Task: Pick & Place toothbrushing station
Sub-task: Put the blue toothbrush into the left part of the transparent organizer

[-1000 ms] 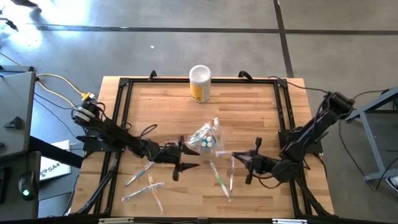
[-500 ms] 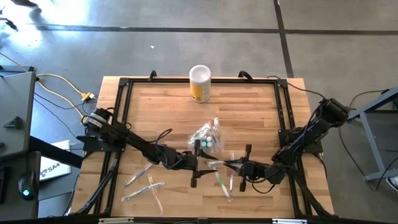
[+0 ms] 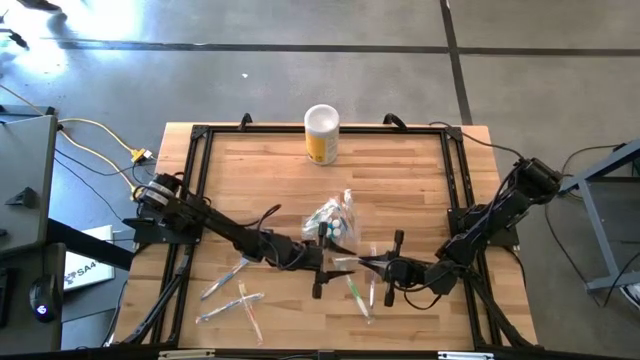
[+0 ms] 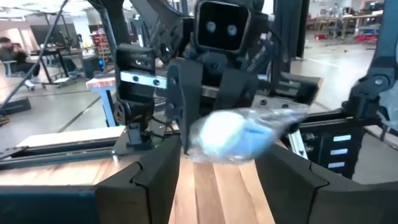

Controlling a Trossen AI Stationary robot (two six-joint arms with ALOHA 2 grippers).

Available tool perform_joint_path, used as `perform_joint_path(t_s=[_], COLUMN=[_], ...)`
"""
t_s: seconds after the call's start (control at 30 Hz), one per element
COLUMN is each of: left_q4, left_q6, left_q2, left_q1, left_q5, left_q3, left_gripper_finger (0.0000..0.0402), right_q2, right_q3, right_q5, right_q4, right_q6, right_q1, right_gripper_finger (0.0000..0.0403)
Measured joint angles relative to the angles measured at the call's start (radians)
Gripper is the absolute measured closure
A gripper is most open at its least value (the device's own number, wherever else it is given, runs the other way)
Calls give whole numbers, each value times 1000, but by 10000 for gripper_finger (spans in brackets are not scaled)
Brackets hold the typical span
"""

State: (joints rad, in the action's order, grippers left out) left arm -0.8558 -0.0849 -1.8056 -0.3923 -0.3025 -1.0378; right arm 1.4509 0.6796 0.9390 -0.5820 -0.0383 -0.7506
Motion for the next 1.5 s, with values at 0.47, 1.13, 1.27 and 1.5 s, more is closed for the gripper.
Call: perform_joint_path(t_s=[0.47,1.13,1.27,1.5], left_q4=[-54,-84,-81,-56], left_q6=[-41,-46,-54,-21], left_q2=[0,1,2,2], left_q1=[0,0,0,0], left_q5=[-3,35,38,53], left_q3=[0,0,0,1], left_gripper_finger=[201,343,390,395], right_q2=[-2,-2,-2,-1], right_q3=[0,0,0,1], right_q5=[-102,-105,-111,-169], right_q4=[-100,-103,-100,-52], right_q6=[-64,-71,-62,33], right_q1=[4,12,12,13], right_gripper_finger=[389,389,389,323])
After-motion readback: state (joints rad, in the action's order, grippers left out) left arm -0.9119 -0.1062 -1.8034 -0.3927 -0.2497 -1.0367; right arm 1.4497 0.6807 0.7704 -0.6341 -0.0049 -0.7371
